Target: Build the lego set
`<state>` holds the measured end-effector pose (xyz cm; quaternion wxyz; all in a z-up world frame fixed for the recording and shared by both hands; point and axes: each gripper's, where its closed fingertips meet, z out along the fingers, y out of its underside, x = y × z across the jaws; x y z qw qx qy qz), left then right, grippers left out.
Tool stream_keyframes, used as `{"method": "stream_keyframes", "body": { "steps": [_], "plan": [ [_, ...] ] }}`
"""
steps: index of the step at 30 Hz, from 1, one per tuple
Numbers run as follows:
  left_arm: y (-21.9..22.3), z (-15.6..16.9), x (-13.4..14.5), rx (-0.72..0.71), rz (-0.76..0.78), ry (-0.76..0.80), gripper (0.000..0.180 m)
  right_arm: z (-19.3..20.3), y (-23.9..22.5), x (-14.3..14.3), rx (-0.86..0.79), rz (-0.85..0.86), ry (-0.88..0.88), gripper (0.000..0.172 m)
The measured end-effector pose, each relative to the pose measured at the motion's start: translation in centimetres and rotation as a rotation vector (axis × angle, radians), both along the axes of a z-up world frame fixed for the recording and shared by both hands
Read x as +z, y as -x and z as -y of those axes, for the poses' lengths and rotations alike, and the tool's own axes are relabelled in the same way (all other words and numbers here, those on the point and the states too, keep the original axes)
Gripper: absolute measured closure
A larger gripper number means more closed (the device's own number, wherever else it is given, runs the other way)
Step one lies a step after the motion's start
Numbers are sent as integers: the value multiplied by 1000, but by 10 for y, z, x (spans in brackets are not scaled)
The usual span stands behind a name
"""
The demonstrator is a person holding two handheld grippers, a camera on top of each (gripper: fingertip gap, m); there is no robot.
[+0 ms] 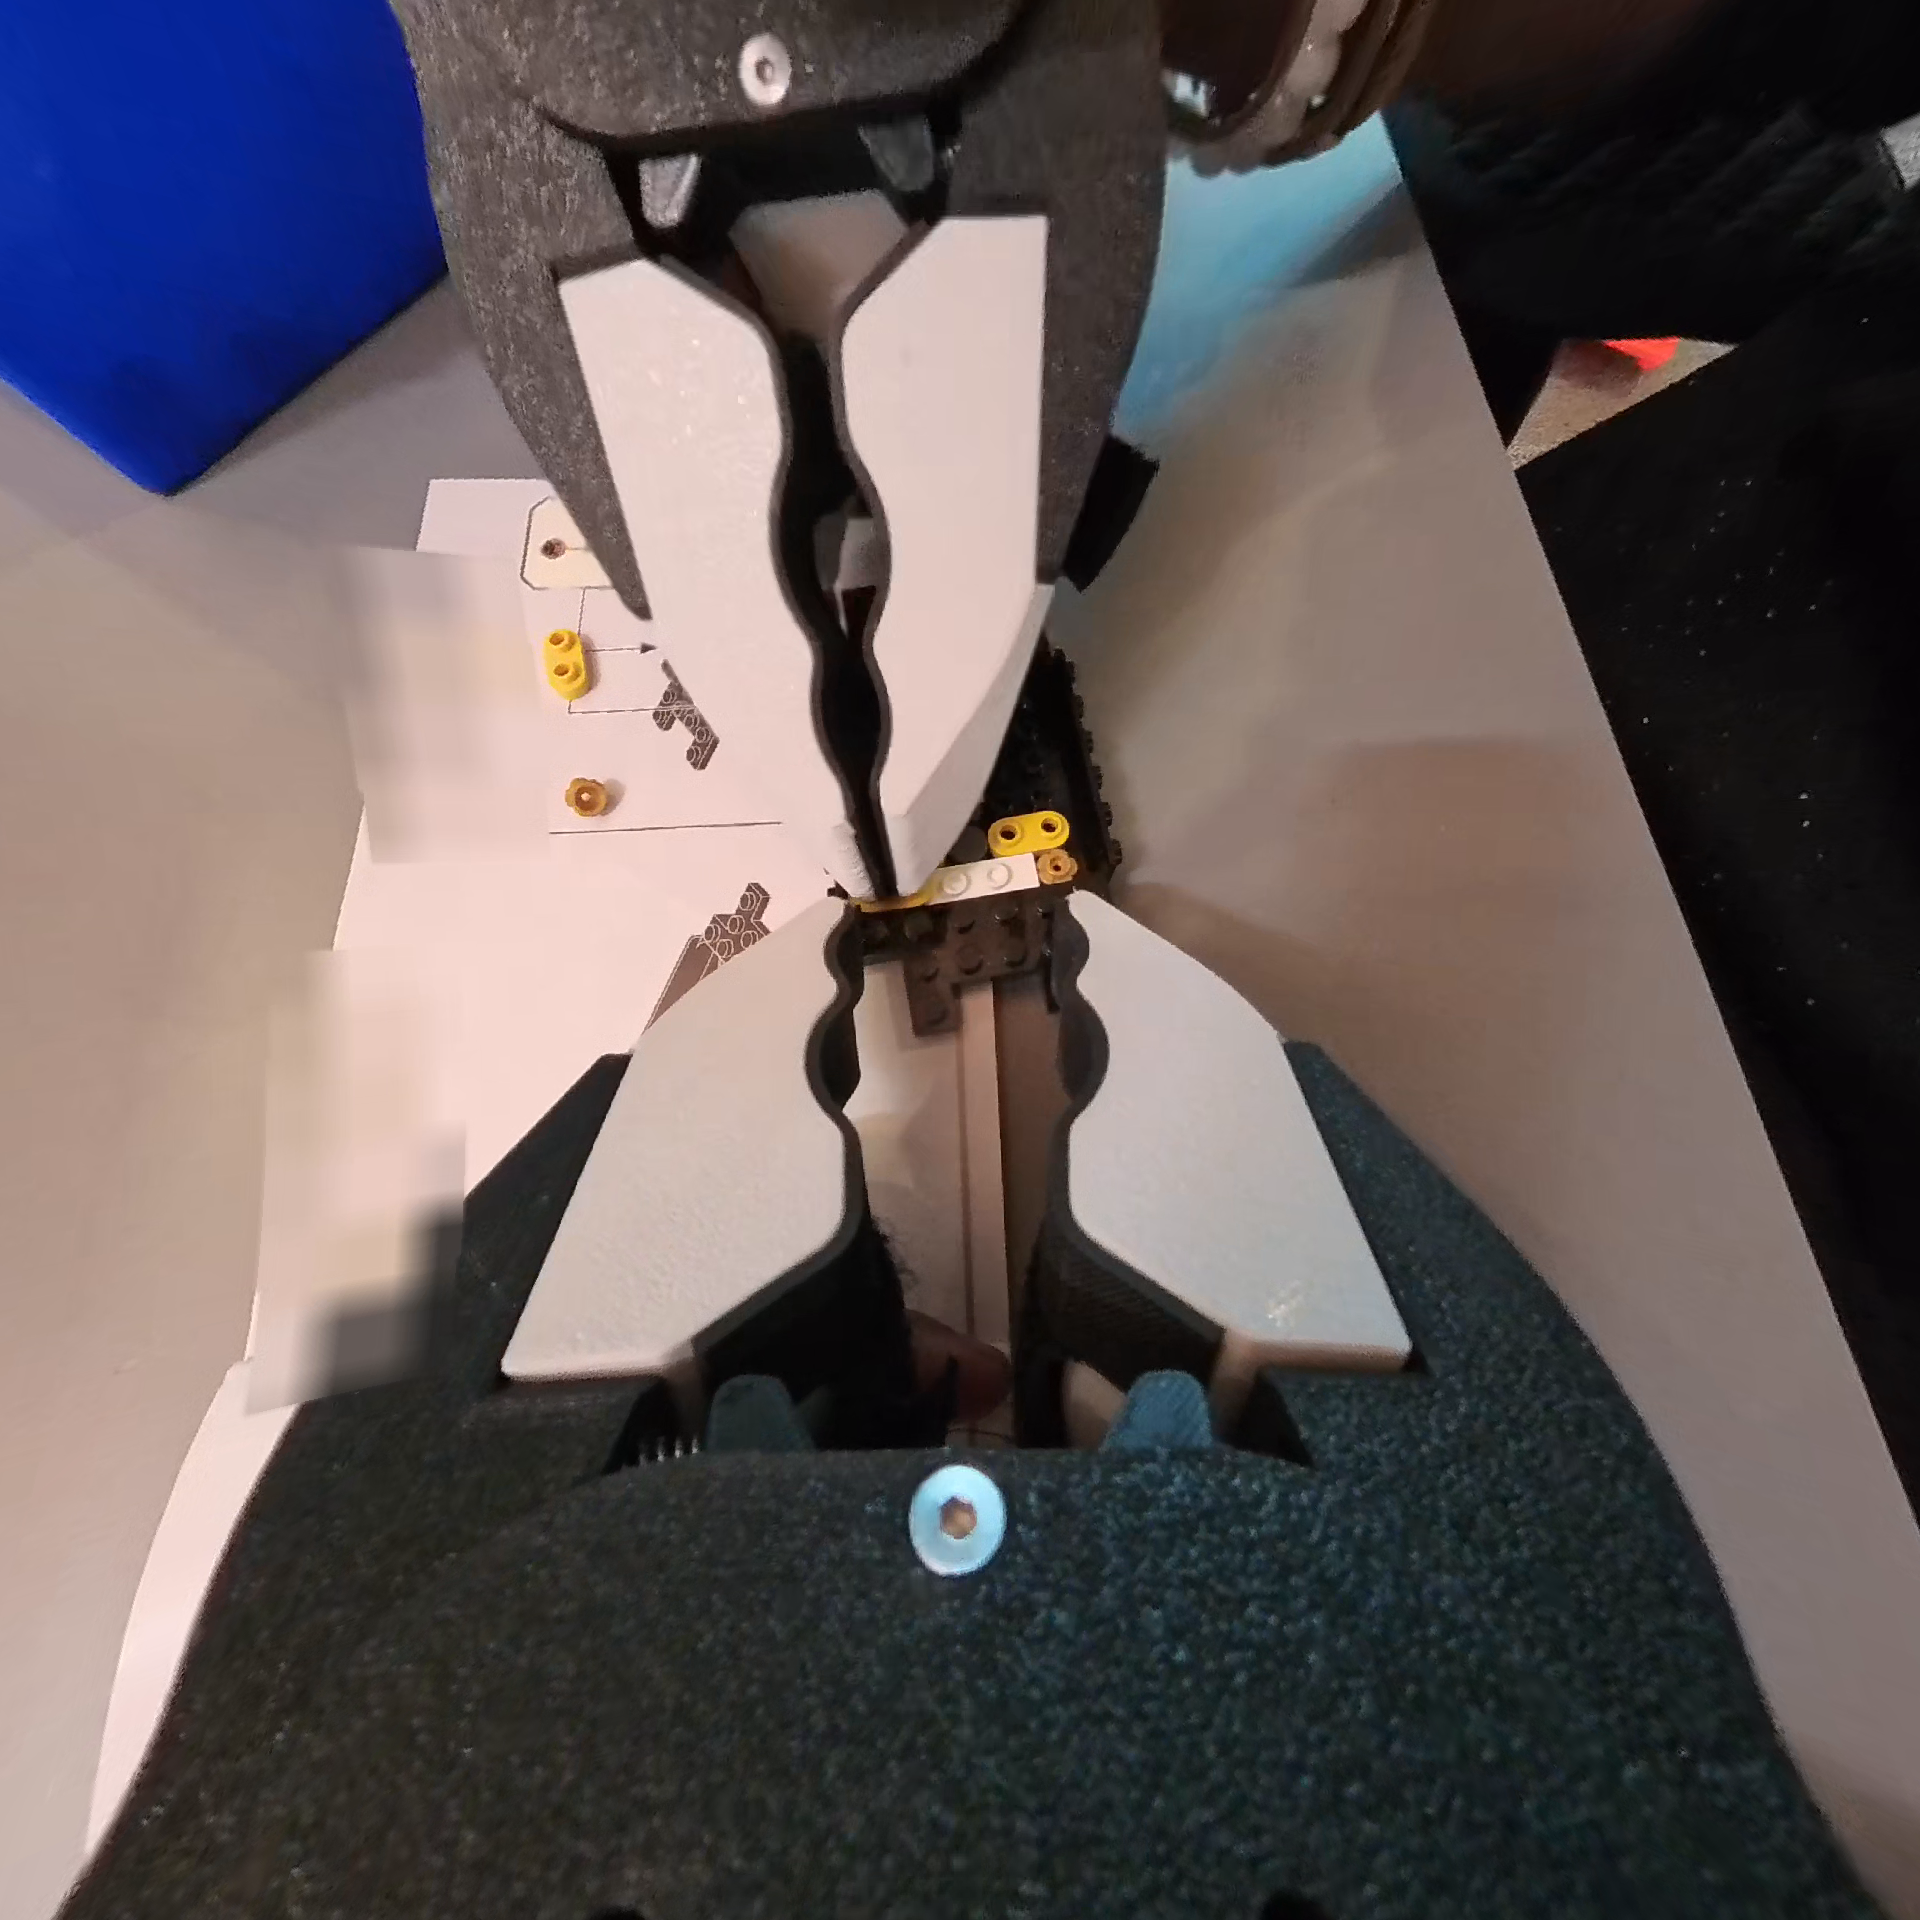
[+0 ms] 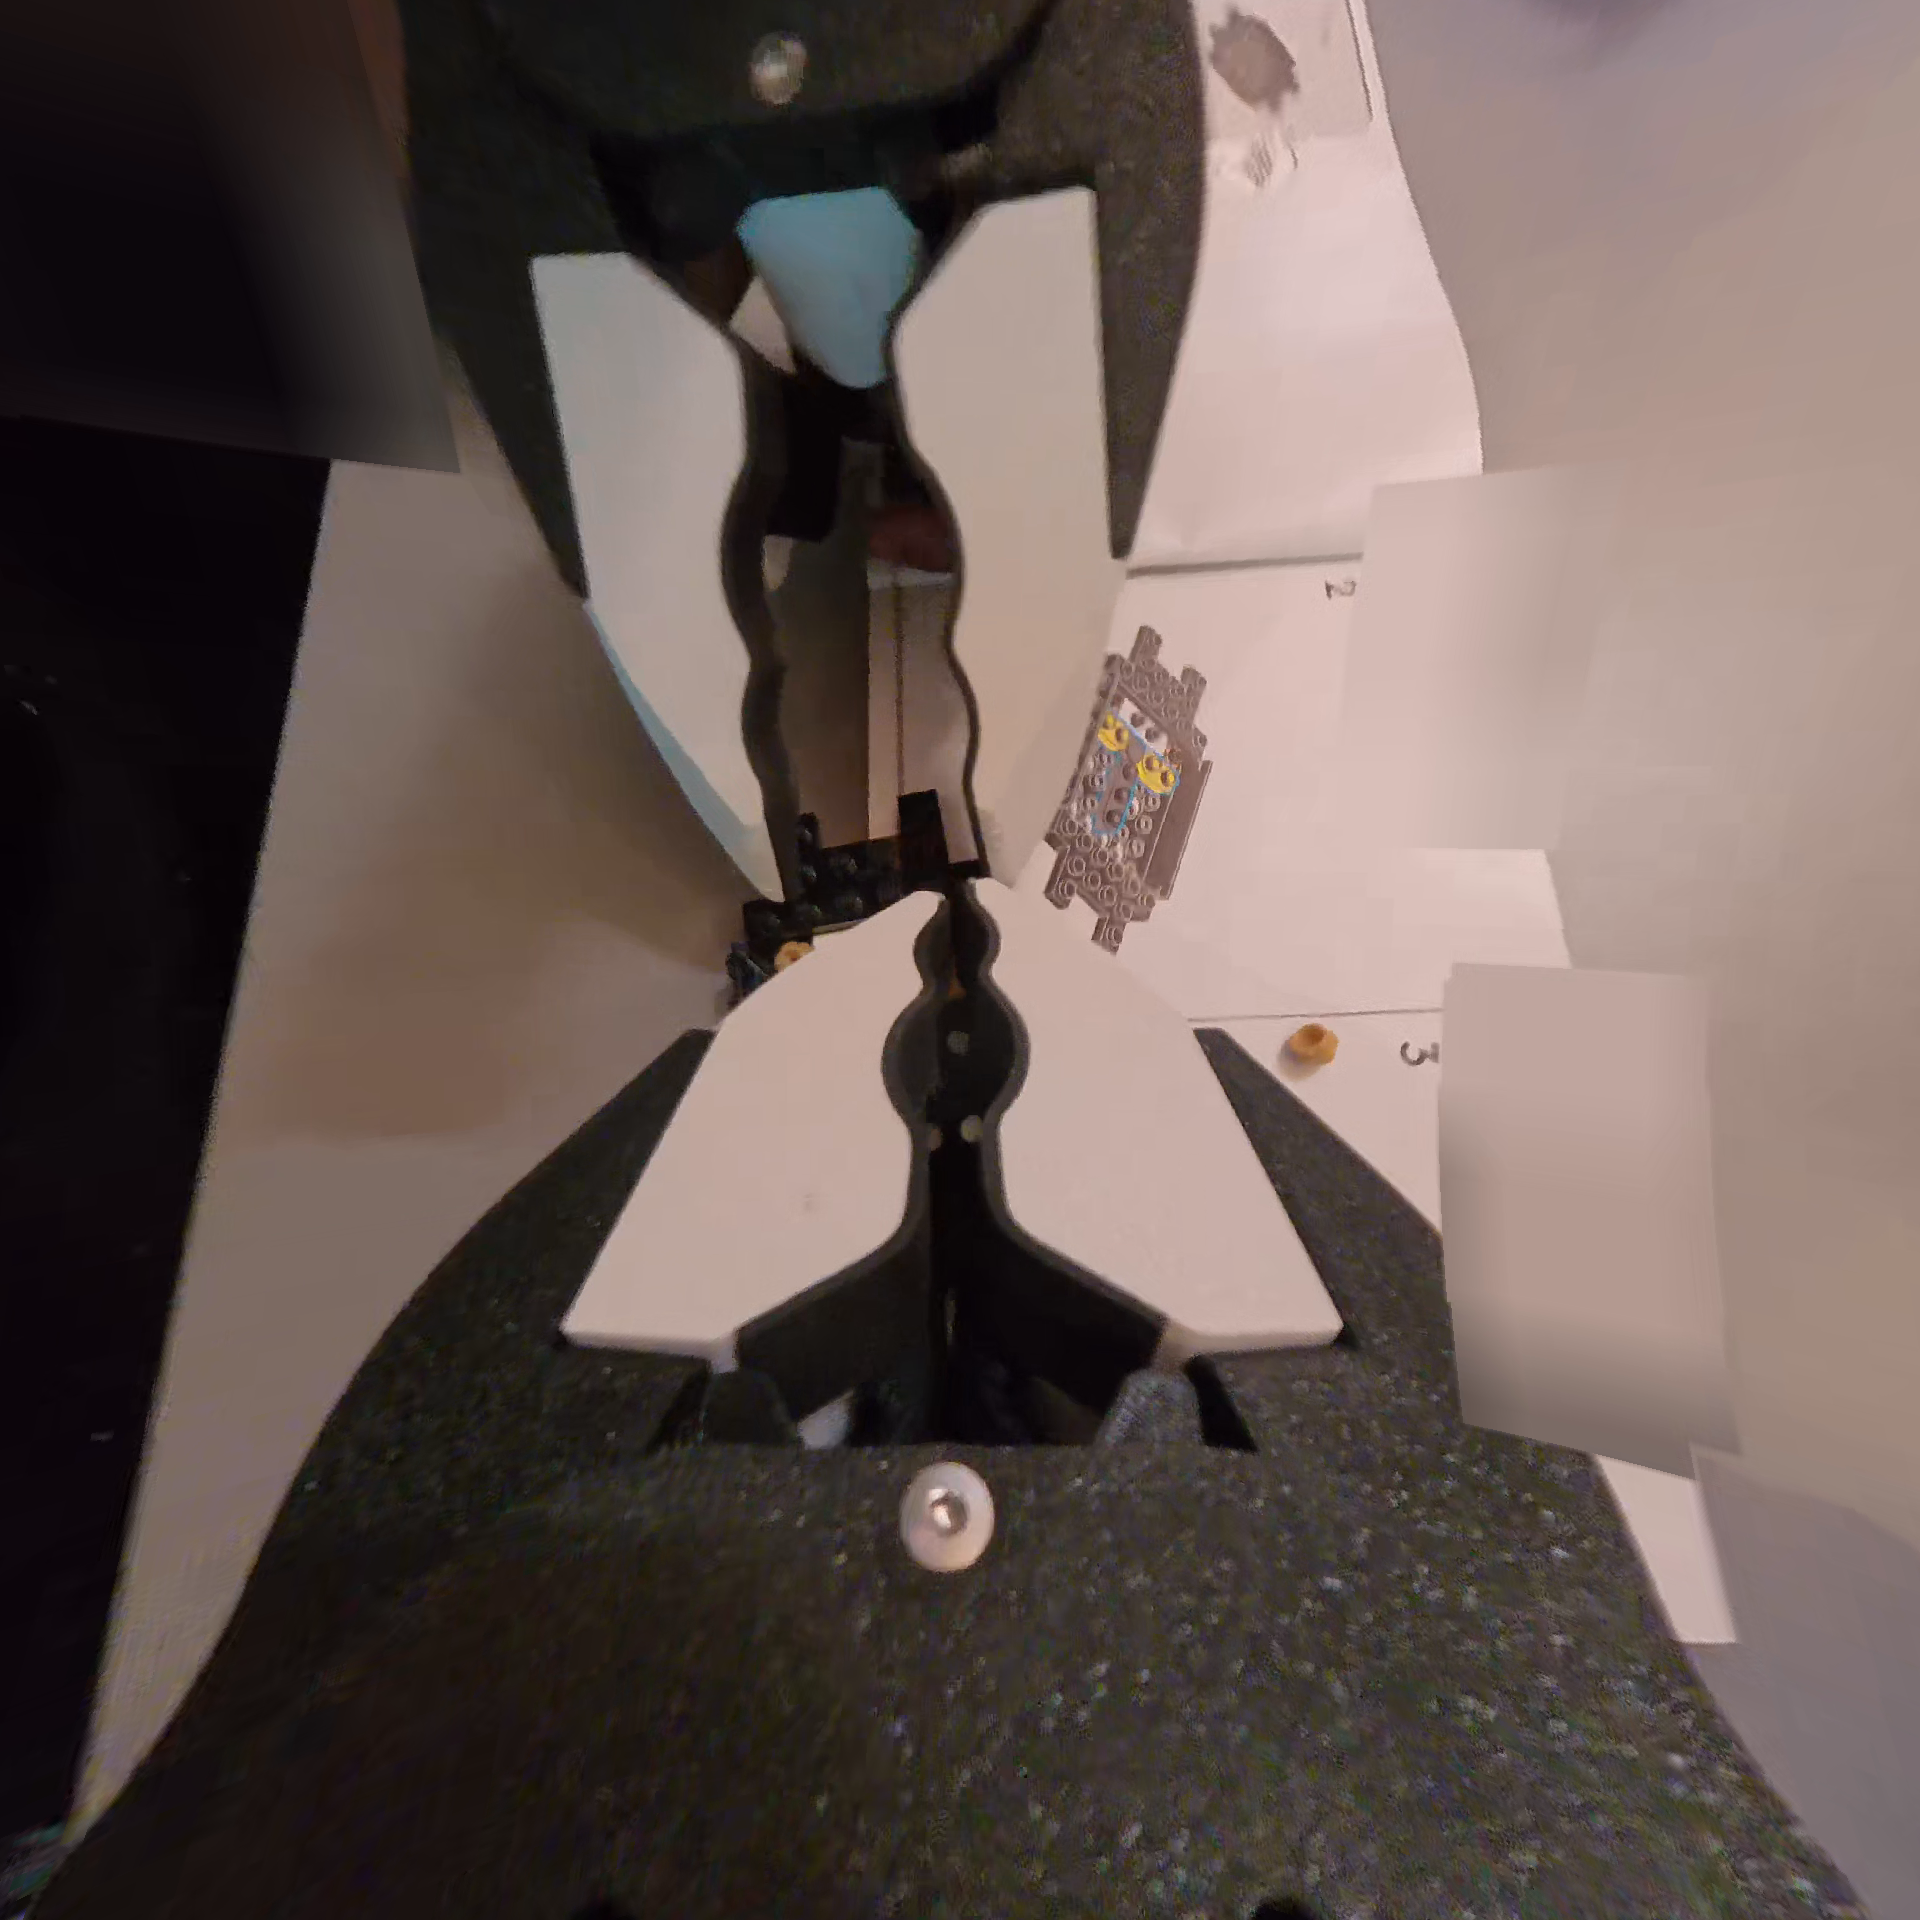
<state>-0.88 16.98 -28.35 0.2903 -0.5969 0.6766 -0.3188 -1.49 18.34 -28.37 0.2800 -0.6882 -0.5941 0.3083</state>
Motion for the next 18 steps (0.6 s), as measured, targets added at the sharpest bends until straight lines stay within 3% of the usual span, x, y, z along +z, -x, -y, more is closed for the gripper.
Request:
{"method": "stream_keyframes", "body": {
  "steps": [1, 3, 6, 11, 18],
  "plan": [
    [0, 0, 0, -2, -2, -5, 146, -1, 0, 1, 15, -11, -47, 172],
    [2, -1, -2, -5, -19, -36, 142, -3, 1, 6, -13, -68, -47, 151],
    [3, -1, -2, -10, -20, -50, 139, -1, -1, 19, -38, -172, 18, 159],
    [4, -2, -1, -15, -15, -64, 139, 0, -9, 13, -45, -90, -128, 172],
    [2, -2, 2, -9, 8, -58, 149, 2, -4, -2, -53, -13, -77, 172]
  ]
}}
